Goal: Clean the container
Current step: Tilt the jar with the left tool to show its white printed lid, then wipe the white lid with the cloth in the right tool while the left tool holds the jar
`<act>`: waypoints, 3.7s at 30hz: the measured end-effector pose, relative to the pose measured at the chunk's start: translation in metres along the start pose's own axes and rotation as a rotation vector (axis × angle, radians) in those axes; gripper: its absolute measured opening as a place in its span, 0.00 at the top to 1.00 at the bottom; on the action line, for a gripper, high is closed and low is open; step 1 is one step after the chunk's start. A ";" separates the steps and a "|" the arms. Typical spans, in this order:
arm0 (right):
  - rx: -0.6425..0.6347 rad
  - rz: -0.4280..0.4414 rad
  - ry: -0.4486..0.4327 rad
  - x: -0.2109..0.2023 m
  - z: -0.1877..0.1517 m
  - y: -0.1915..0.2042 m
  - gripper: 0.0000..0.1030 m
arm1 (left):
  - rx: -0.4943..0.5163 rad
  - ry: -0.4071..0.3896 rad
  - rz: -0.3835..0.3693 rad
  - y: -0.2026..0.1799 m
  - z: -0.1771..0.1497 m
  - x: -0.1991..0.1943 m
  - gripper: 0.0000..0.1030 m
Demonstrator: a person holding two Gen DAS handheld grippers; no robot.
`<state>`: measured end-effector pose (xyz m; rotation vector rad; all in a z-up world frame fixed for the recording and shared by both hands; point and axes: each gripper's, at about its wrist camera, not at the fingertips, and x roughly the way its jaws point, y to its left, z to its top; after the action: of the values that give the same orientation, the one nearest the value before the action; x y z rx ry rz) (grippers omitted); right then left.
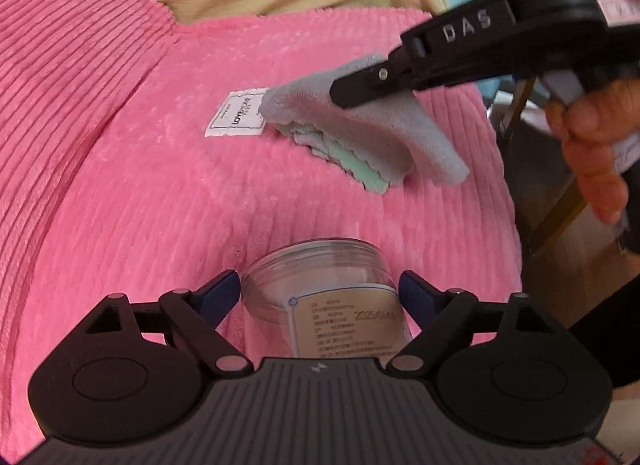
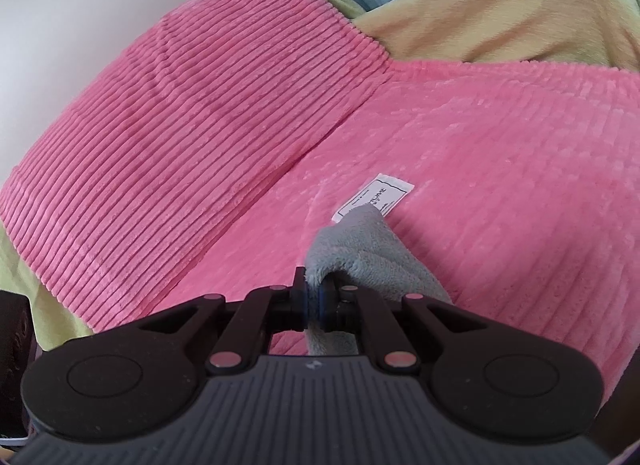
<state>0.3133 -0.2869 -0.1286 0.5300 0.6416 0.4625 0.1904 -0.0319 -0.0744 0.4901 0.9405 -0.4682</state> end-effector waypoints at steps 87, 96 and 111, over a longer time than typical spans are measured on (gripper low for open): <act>-0.385 0.263 0.291 0.035 -0.013 0.073 0.98 | -0.231 -0.540 0.155 -0.006 -0.061 -0.004 0.16; -0.326 0.329 0.346 0.030 -0.013 0.065 0.97 | -0.227 -0.537 0.162 -0.008 -0.062 -0.005 0.16; -0.410 0.126 0.212 0.045 -0.004 0.075 0.98 | -0.209 -0.538 0.156 -0.006 -0.060 -0.005 0.16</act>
<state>0.3245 -0.2023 -0.1067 0.1319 0.6952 0.7555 0.1454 -0.0008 -0.1012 0.2246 0.4211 -0.3298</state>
